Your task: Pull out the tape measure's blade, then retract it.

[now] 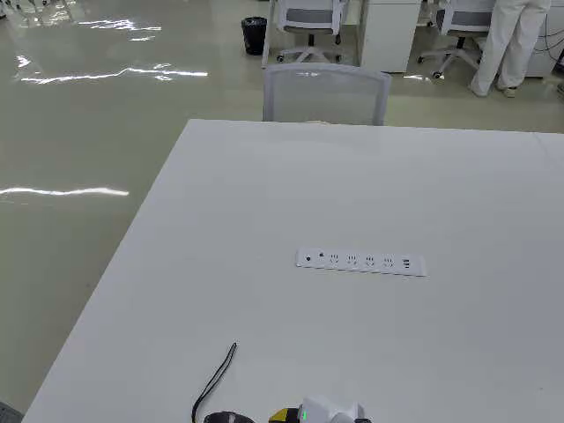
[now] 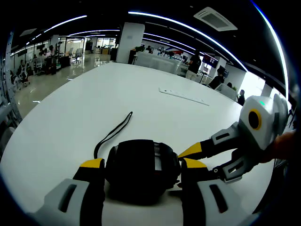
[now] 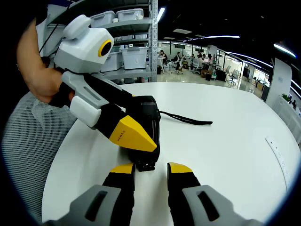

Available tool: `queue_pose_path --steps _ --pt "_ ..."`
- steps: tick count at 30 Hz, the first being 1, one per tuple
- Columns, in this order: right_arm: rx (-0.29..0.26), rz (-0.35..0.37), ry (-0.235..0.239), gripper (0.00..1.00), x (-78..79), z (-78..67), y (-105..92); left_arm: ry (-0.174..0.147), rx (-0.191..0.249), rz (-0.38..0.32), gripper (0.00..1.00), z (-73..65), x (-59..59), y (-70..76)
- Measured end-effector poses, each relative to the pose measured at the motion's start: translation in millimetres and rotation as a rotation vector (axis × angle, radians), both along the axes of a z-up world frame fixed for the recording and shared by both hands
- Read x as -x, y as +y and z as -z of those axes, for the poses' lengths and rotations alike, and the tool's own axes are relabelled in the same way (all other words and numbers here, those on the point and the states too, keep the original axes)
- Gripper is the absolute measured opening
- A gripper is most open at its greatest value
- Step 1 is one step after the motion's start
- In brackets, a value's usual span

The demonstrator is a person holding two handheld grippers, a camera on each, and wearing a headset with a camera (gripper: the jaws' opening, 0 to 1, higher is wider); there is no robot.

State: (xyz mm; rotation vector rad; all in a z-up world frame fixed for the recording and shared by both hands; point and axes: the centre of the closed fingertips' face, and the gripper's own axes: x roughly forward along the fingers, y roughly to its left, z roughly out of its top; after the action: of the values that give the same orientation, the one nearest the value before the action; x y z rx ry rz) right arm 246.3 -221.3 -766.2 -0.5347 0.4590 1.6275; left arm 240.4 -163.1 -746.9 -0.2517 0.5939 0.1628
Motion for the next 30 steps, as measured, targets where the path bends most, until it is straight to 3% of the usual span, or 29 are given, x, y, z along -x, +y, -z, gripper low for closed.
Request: queue_pose_path --steps 9,15,19,30 --pt "0.002 0.034 -0.007 0.33 -1.2 -11.1 -7.8 -0.03 -0.034 0.032 0.62 -12.2 -1.3 6.0" --pt "0.013 0.074 -0.013 0.38 -5.0 -14.9 -16.3 -0.049 -0.072 0.094 0.63 -19.1 -2.7 6.0" --pt "0.01 0.106 -0.005 0.4 -6.6 -19.7 -22.3 -0.054 -0.065 0.123 0.65 -22.4 -1.4 3.4" --pt "0.014 0.176 0.017 0.49 -6.2 -35.4 -42.9 -0.032 -0.108 0.306 0.67 -28.0 3.8 -15.5"
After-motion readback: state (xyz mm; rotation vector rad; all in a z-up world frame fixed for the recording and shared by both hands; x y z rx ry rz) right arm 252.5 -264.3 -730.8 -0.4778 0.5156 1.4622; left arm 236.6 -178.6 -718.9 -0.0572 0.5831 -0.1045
